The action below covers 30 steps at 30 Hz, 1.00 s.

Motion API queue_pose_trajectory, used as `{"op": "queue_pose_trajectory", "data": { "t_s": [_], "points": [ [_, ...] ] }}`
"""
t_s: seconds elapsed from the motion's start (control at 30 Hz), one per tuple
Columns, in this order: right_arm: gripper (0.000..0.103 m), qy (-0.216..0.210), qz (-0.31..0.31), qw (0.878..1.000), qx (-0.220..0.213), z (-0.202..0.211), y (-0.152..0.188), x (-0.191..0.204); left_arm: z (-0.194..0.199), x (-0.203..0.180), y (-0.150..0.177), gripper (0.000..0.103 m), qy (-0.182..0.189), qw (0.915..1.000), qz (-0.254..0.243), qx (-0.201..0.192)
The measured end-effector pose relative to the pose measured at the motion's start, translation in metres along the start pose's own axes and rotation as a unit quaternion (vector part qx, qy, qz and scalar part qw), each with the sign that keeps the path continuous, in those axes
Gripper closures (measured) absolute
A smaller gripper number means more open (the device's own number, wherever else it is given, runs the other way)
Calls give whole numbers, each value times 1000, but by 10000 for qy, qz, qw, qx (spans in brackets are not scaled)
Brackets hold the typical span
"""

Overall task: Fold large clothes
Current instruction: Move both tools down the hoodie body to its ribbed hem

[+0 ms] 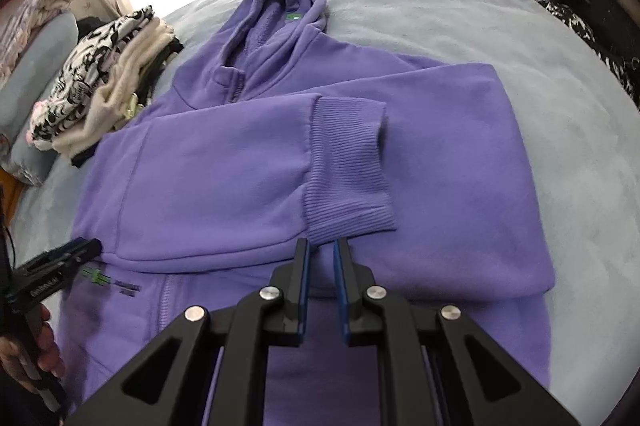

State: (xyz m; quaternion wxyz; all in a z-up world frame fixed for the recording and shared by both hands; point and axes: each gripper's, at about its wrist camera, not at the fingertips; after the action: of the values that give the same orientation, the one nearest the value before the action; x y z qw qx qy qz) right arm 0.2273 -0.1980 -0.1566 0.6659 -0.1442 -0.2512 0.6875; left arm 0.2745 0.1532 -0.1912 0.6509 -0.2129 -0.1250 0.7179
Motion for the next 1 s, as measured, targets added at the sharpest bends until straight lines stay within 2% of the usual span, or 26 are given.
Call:
{"op": "queue_pose_trajectory", "data": {
  "t_s": [0.13, 0.3, 0.5, 0.73, 1.0],
  "points": [
    [91, -273, -204, 9994, 8, 2, 5, 5, 7, 1, 7, 41, 47, 9999, 109, 52],
    [91, -349, -375, 9987, 32, 5, 16, 10, 13, 7, 21, 41, 143, 9992, 317, 176],
    [91, -623, -704, 9951, 297, 8, 39, 13, 29, 14, 47, 41, 109, 9988, 406, 262],
    [91, -885, -793, 9919, 457, 28, 72, 29, 74, 21, 82, 41, 47, 9995, 247, 213],
    [91, -1038, -606, 9922, 340, 75, 101, 50, 140, 33, 122, 41, -132, 9998, 85, -136]
  ]
}}
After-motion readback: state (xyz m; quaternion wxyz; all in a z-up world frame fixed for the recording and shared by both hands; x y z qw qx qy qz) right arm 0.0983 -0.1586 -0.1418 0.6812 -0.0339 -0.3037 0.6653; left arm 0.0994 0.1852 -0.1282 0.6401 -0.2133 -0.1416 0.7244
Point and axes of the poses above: each gripper's, at about its wrist camera, not at the fingertips, and z roughly against the way its jaws point, x to its left, y to its underside, and after that the axes turned 7 degrees about z, right-handed
